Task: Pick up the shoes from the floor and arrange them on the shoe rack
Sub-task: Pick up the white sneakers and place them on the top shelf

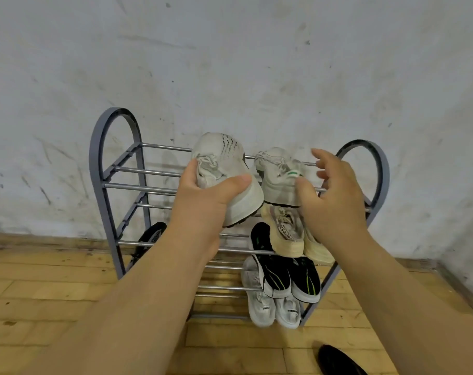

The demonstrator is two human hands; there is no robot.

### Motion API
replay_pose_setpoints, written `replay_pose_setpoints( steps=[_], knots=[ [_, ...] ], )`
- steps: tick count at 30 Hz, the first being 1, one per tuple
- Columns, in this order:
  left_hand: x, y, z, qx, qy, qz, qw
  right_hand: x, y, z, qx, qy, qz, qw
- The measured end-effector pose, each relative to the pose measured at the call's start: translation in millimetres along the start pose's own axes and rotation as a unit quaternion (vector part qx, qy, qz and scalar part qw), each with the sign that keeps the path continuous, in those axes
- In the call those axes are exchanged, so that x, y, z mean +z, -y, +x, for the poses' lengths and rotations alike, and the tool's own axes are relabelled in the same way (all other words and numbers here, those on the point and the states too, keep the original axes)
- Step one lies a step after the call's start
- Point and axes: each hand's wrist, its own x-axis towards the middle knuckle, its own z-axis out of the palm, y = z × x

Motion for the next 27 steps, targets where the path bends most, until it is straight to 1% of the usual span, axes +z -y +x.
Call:
replay_pose_setpoints(
  steps=[1,3,5,6,7,10,14,17,18,20,23,25,26,27],
  knots=[
    [2.1,0.5,-1.2,0.008,0.005,0.001,1.0,-5.5,6.7,-2.6,-0.002,0.017,0.03,0.999],
    [9.3,1.5,-6.2,0.028,0.016,0.008,0.999,-13.3,18.7,-8.4,0.04,0.098,0.133,0.985],
    [19.4,2.4,-14.9,0.051,0.031,0.023,0.998,-17.4,24.8,-15.2,0.093,0.185,0.237,0.949],
    [24.5,3.0,-20.6,0.065,0.045,0.04,0.996,-19.0,26.4,-19.2,0.111,0.206,0.272,0.933],
    [29.3,3.5,-26.7,0.08,0.061,0.062,0.993,-22.3,28.4,-22.8,0.119,0.21,0.303,0.922],
    [41.1,3.8,-44.1,0.107,0.11,0.126,0.98,-39.9,33.3,-27.8,0.139,0.18,0.374,0.899],
    [54.1,2.1,-57.1,0.111,0.134,0.159,0.972,-58.9,33.1,-28.4,0.14,0.138,0.398,0.896],
    [66.6,-1.7,-52.7,0.111,0.159,0.179,0.965,-63.9,26.1,-24.0,0.16,0.101,0.426,0.885],
    [70.7,-2.5,-49.3,0.114,0.17,0.204,0.957,-64.6,24.1,-21.9,0.171,0.082,0.432,0.882],
    [73.9,2.2,-38.0,0.136,0.175,0.274,0.936,-63.6,13.2,-13.7,0.184,0.038,0.417,0.889],
    [69.9,19.1,-13.7,0.137,0.125,0.399,0.898,-57.4,-12.7,8.6,0.19,-0.021,0.385,0.903],
    [65.8,30.5,3.1,0.13,0.109,0.458,0.873,-50.9,-27.9,26.2,0.204,-0.04,0.365,0.908],
    [63.9,35.3,10.5,0.128,0.111,0.479,0.861,-46.3,-34.0,32.4,0.217,-0.041,0.344,0.913],
    [61.4,39.5,17.7,0.126,0.114,0.498,0.851,-39.6,-41.7,37.3,0.223,-0.027,0.305,0.925]
  ],
)
